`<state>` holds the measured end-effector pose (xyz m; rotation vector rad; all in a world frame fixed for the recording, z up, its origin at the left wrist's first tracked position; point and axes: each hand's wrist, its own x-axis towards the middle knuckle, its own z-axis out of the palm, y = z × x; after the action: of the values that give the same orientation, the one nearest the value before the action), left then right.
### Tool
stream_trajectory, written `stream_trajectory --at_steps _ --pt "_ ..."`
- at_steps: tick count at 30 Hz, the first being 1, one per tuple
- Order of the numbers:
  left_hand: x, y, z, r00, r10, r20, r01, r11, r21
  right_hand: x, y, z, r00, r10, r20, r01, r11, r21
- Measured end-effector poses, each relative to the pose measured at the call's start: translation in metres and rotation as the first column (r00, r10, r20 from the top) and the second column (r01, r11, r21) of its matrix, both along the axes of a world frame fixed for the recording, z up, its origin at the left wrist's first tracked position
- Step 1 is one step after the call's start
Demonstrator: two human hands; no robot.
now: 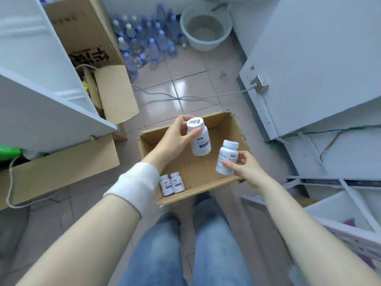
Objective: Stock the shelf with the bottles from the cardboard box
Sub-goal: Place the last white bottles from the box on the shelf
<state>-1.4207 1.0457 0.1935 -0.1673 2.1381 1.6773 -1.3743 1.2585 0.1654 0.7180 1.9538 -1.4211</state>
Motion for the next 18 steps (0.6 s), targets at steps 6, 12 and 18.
stream_trajectory --at_steps 6,12,18 --pt "0.026 0.017 0.075 0.969 -0.22 -0.108 0.238 0.952 0.193 0.081 -0.016 0.068 0.927 -0.335 -0.171 0.327 0.942 -0.07" --pt "0.086 0.082 0.149 0.849 -0.491 -0.195 0.527 0.816 0.239 0.174 0.009 0.155 0.736 -0.565 -0.373 0.569 0.815 -0.111" --pt "0.196 0.168 0.235 0.652 -0.676 -0.342 0.757 0.601 0.256 0.317 0.052 0.226 0.507 -0.678 -0.533 0.763 0.64 -0.088"
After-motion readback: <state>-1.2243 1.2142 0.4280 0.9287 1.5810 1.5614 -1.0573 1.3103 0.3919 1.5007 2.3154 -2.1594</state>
